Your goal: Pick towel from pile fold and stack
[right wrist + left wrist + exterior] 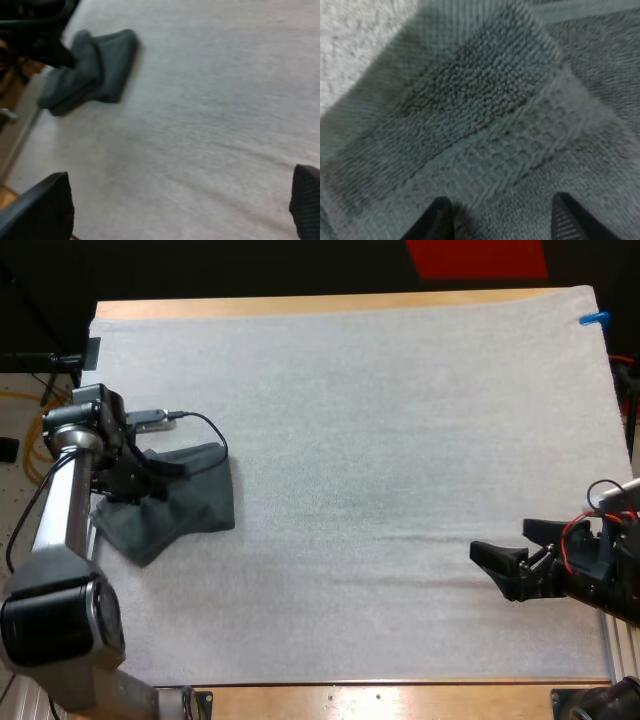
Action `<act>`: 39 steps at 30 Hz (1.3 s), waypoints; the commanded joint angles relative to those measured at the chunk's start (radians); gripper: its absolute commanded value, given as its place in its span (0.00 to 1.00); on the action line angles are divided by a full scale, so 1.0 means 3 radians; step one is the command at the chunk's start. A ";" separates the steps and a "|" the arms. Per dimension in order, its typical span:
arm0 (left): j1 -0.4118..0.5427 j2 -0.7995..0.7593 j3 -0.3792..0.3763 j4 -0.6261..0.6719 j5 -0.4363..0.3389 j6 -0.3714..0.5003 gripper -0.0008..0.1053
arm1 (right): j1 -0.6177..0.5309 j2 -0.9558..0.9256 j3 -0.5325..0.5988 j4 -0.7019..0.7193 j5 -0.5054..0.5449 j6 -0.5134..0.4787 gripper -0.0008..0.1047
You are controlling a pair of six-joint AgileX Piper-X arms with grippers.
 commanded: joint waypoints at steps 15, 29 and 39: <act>-0.0159 -0.1099 -0.0002 -0.0081 0.0023 -0.0023 0.40 | 0.0002 -0.0006 -0.0011 -0.0361 -0.0226 -0.0041 0.81; -0.1322 -0.2223 -0.0002 -0.0032 -0.0020 0.0029 0.40 | -0.0293 0.0593 -0.0011 -0.0387 -0.0016 -0.0470 0.81; -0.0836 -0.2477 -0.0002 0.0104 -0.0117 0.0193 0.40 | -0.1276 0.0651 -0.0011 -0.0405 0.0089 -0.0882 0.81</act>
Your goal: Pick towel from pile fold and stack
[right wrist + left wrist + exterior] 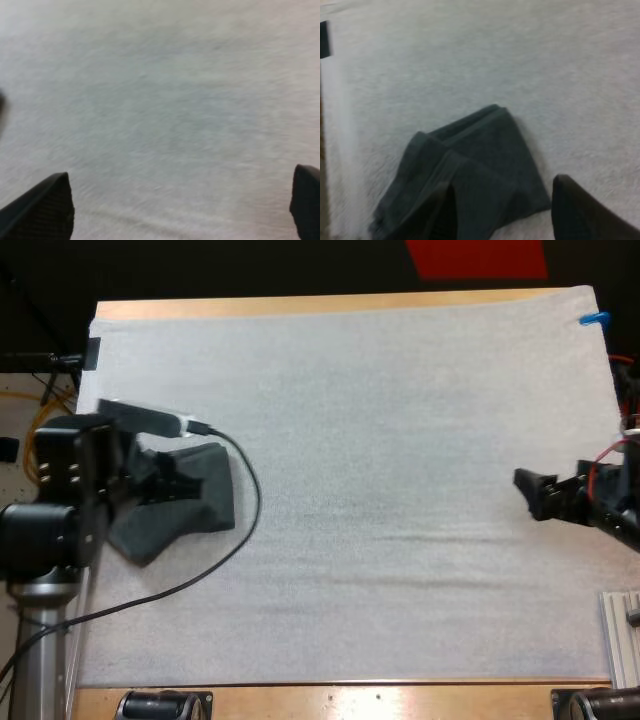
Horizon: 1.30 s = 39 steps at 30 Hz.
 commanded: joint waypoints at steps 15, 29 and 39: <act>0.0308 -0.1133 -0.0009 0.0017 -0.0181 0.0056 0.40 | -0.0368 -0.0621 -0.0011 0.0033 0.0604 -0.0344 0.81; 0.0254 -0.2939 -0.0016 0.0589 -0.0230 0.0109 0.40 | -0.0342 -0.2167 0.0290 0.0052 0.0605 -0.0211 0.81; 0.0254 -0.3716 -0.0032 0.1396 -0.0230 0.0086 0.40 | -0.0341 -0.2937 0.0801 0.0155 0.0601 -0.0179 0.81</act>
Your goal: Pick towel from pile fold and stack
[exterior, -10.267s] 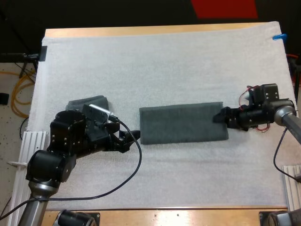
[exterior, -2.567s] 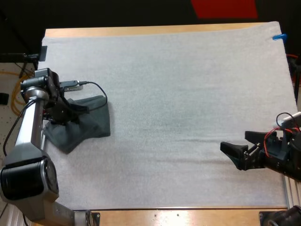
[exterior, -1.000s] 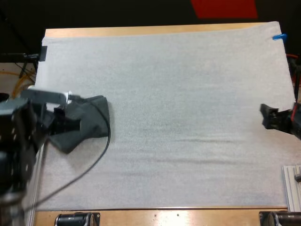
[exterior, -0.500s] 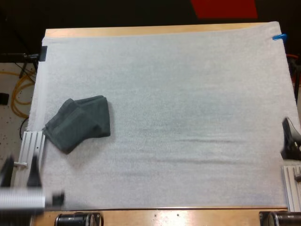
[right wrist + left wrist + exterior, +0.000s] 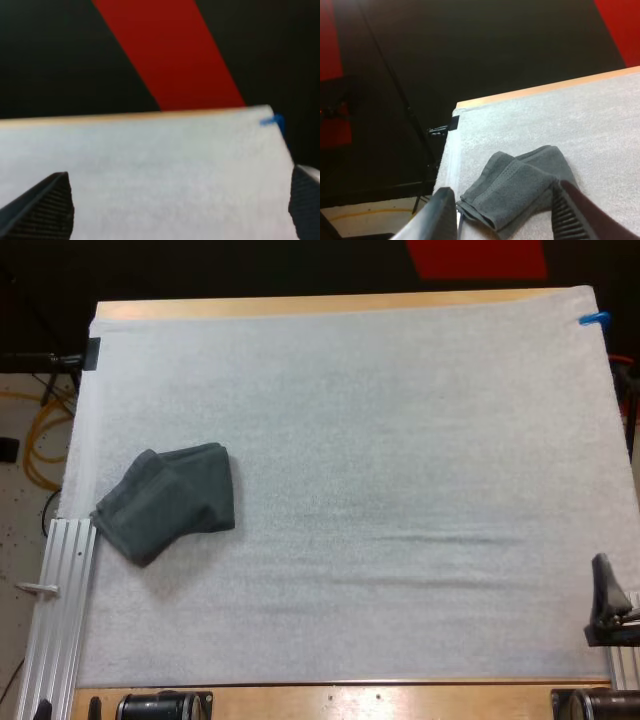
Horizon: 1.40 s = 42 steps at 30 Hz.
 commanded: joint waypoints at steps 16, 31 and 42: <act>0.0051 -0.0430 0.0804 -0.0399 0.0001 -0.0008 0.40 | 0.0029 -0.0149 0.0185 0.0080 -0.0026 -0.0164 0.81; 0.0051 -0.0421 0.2291 -0.1572 0.0000 -0.0025 0.40 | 0.0029 -0.0149 0.0294 0.0635 -0.0026 -0.0176 0.81; 0.0051 -0.0414 0.2322 -0.1597 0.0000 -0.0025 0.40 | 0.0029 -0.0149 0.0294 0.0635 -0.0004 -0.0169 0.81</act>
